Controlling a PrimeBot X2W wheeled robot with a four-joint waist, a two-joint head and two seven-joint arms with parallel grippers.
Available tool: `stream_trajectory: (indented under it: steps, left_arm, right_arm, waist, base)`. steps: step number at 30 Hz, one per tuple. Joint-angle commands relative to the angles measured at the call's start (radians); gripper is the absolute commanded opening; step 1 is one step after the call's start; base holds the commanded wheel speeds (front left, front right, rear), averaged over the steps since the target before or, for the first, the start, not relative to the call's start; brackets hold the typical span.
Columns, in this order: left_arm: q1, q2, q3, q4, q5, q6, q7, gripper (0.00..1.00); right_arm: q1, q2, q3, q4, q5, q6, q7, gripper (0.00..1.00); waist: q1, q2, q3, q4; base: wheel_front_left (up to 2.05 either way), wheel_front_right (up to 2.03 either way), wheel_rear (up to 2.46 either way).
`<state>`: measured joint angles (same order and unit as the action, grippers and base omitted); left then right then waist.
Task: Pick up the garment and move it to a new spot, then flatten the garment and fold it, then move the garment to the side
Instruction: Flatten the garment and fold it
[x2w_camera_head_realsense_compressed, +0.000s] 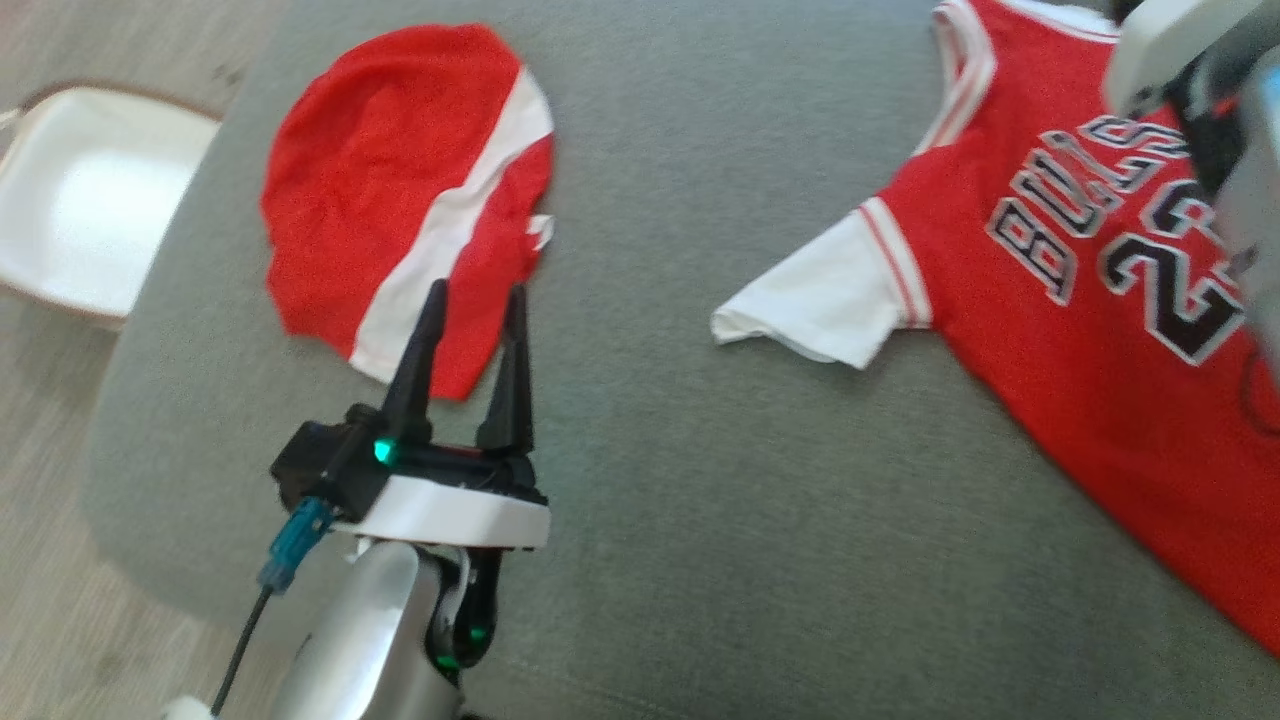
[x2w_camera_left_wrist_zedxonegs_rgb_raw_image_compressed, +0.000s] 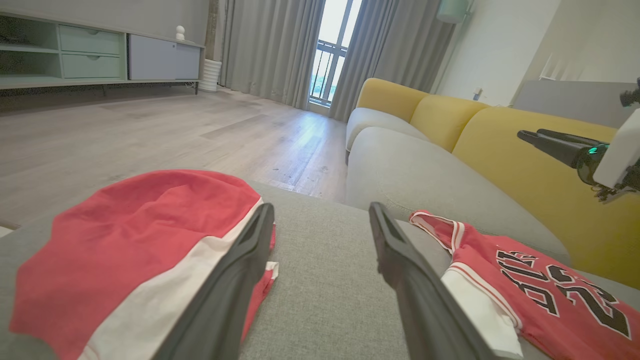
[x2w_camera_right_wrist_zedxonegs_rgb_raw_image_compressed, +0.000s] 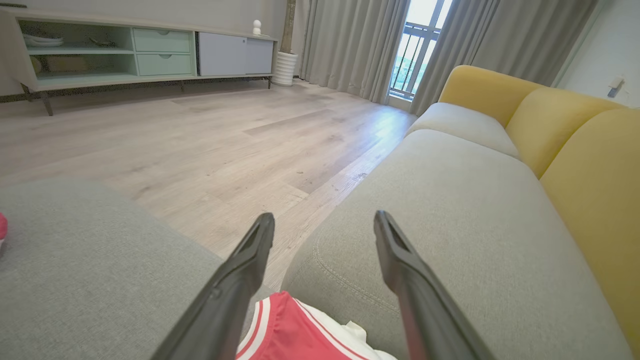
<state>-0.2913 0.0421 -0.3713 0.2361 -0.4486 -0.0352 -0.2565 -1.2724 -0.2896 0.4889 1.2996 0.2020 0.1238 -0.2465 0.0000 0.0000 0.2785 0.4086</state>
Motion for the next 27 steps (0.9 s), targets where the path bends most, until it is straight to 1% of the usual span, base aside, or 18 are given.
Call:
stream_trajectory:
  steps: [1, 4, 8, 13, 14, 16, 17, 18, 22, 27]
  left_arm:
    - [0.005, 0.008, 0.056, -0.026, 0.016, -0.002, -0.005, 1.00]
    - [0.023, 0.008, 0.096, -0.027, 0.031, -0.006, -0.005, 1.00]
    - [0.051, 0.008, 0.140, -0.027, 0.050, -0.016, -0.005, 1.00]
    - [0.074, 0.008, 0.165, -0.031, 0.074, -0.026, -0.005, 1.00]
    - [0.082, 0.008, 0.173, -0.034, 0.080, -0.027, -0.005, 1.00]
    - [0.091, 0.008, 0.178, -0.036, 0.085, -0.029, -0.005, 1.00]
    - [0.091, 0.008, 0.178, -0.036, 0.085, -0.029, -0.005, 1.00]
    - [0.096, 0.008, 0.181, -0.036, 0.087, -0.029, -0.005, 1.00]
    - [0.116, 0.008, 0.189, -0.036, 0.095, -0.033, -0.005, 1.00]
    - [0.123, 0.008, 0.187, -0.033, 0.101, -0.040, -0.005, 1.00]
  right_arm:
    - [0.029, 0.036, -0.019, -0.057, -0.006, 0.007, -0.014, 1.00]
    - [0.123, 0.069, -0.084, -0.178, -0.004, 0.007, -0.015, 1.00]
    - [0.310, 0.126, -0.167, -0.352, -0.012, 0.007, -0.015, 1.00]
    - [0.577, 0.181, -0.258, -0.564, -0.047, 0.007, -0.015, 1.00]
    - [0.686, 0.199, -0.292, -0.641, -0.065, 0.007, -0.015, 1.00]
    - [0.789, 0.216, -0.323, -0.704, -0.078, 0.007, -0.015, 1.00]
    - [0.789, 0.216, -0.323, -0.704, -0.078, 0.007, -0.015, 1.00]
    - [0.836, 0.223, -0.338, -0.733, -0.078, 0.007, -0.015, 1.00]
    - [0.978, 0.237, -0.339, -0.841, -0.093, 0.007, 0.004, 1.00]
    - [1.050, 0.239, -0.323, -0.952, -0.053, 0.007, 0.046, 1.00]
  waist:
    - [0.0000, 0.0000, -0.049, -0.073]
    - [0.0000, 0.0000, -0.080, -0.140]
    - [0.0000, 0.0000, -0.115, -0.224]
    - [0.0000, 0.0000, -0.146, -0.297]
    - [0.0000, 0.0000, -0.157, -0.319]
    - [0.0000, 0.0000, -0.167, -0.334]
    - [0.0000, 0.0000, -0.167, -0.334]
    - [0.0000, 0.0000, -0.173, -0.341]
    - [0.0000, 0.0000, -0.185, -0.357]
    - [0.0000, 0.0000, -0.187, -0.352]
  base:
    - [0.00, 0.00, 0.00]
    - [0.00, 0.00, 0.00]
    - [0.00, 0.00, 0.00]
    - [0.00, 0.00, 0.00]
    - [0.00, 0.00, 0.00]
    - [0.00, 0.00, 0.00]
    - [0.00, 0.00, 0.00]
    - [0.00, 0.00, 0.00]
    - [0.00, 0.00, 0.00]
    - [0.00, 0.00, 0.00]
